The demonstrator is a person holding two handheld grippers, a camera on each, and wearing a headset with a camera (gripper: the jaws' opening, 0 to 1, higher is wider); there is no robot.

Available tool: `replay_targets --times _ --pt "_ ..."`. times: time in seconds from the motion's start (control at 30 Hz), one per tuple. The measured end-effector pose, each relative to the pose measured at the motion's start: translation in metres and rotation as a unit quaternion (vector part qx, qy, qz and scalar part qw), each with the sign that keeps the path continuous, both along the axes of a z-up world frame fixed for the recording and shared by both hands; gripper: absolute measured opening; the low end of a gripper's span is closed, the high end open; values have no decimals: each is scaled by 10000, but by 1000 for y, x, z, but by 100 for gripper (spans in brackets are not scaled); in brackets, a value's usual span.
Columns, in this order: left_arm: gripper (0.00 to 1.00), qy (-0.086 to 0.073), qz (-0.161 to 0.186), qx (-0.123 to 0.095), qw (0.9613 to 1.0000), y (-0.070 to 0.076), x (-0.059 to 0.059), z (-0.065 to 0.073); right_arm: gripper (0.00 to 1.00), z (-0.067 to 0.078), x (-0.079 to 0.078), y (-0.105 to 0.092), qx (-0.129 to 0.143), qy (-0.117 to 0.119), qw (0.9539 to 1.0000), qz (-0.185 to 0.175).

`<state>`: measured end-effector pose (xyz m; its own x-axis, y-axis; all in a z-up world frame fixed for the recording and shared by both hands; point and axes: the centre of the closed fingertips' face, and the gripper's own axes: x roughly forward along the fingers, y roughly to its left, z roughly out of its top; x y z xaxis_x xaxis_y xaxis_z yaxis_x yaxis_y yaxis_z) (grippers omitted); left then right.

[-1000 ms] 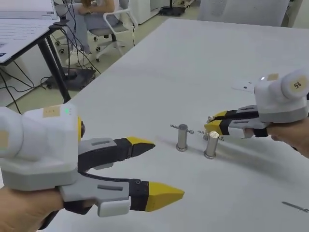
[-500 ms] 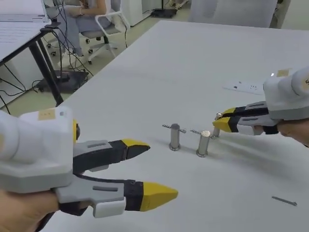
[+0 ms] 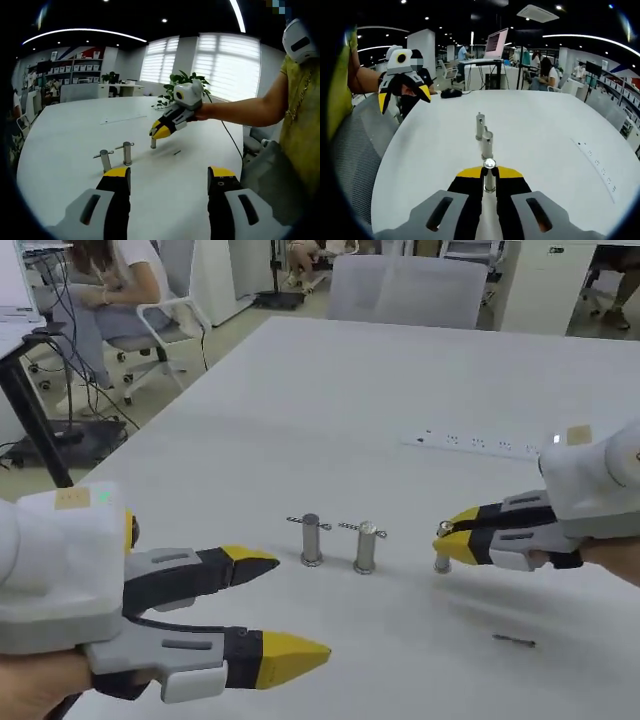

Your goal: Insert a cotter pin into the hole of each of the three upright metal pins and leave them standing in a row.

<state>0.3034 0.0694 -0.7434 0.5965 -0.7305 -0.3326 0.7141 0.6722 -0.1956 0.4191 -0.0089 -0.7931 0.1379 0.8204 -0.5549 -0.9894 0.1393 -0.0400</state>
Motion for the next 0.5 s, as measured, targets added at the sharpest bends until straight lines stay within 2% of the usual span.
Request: replay_targets --times 0.2,0.37,0.5 --pt "61 17 -113 78 9999 -2 -5 -2 8 -7 -39 22 64 123 9994 331" --pt "61 49 -148 126 9998 0 -9 -4 8 -16 -60 43 215 286 9970 684" --pt "61 96 -165 170 9997 1 -11 -6 8 -23 -73 55 210 339 9946 955"
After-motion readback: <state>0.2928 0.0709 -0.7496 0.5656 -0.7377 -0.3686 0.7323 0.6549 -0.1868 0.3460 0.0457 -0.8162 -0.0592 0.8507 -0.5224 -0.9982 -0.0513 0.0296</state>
